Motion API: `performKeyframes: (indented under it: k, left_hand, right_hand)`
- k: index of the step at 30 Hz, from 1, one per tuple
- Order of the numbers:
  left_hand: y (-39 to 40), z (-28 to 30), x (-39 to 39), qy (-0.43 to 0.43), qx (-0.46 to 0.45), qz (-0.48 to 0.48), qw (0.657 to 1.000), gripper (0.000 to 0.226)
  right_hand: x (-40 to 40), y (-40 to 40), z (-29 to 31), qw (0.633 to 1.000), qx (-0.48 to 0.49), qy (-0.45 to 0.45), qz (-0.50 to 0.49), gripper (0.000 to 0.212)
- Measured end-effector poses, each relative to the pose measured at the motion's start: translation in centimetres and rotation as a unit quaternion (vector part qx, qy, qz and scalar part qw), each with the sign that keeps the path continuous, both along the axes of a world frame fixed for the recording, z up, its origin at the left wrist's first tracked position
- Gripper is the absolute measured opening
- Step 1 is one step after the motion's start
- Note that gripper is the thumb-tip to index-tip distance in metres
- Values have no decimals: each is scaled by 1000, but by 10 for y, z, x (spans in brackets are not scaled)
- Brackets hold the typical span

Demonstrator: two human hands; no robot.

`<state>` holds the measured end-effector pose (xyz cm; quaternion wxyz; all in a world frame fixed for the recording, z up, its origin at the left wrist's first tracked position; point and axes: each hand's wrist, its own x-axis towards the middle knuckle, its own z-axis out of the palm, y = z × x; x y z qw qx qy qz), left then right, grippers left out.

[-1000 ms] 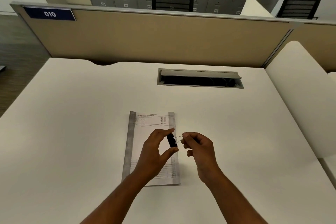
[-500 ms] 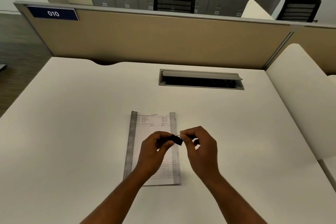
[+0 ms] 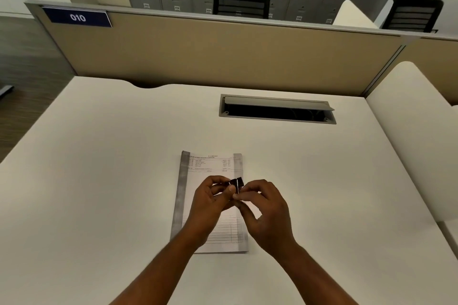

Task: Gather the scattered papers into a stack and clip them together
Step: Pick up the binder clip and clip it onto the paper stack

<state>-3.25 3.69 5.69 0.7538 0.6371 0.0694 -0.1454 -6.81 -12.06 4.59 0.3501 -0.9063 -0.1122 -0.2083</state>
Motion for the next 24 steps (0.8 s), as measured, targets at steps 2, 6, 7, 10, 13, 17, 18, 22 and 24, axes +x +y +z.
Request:
performKeyframes:
  k: [2, 6, 7, 10, 13, 17, 18, 22, 24]
  left_hand:
    - [0, -1, 1, 26, -29, 12, 999, 25]
    - [-2, 3, 2, 61, -112, 1, 992, 21]
    - [-2, 3, 2, 68, -123, -8, 990, 19]
    - [-5, 2, 1, 86, -134, -35, 987, 17]
    - [-5, 1, 1, 89, -137, -46, 986, 22]
    - [-3, 1, -1, 77, -134, -55, 986, 33]
    - [-2, 0, -2, 73, -130, -58, 987, 34]
    - [-5, -1, 1, 63, -115, -85, 988, 31]
    - [-5, -3, 2, 64, -87, -88, 990, 32]
  right_hand:
    - [-4, 2, 3, 994, 97, 46, -1, 28]
    - [-7, 9, 8, 939, 293, 167, -67, 46]
    - [-6, 10, 8, 925, 317, 199, -68, 45]
    - [-2, 9, 9, 894, 369, 246, -67, 32]
    - [1, 6, 10, 890, 377, 248, -72, 20]
    - [2, 6, 7, 893, 356, 271, -55, 21]
    - [2, 7, 6, 897, 348, 266, -53, 22]
    - [1, 5, -3, 911, 342, 217, -74, 18]
    - [3, 3, -7, 895, 368, 239, -83, 18]
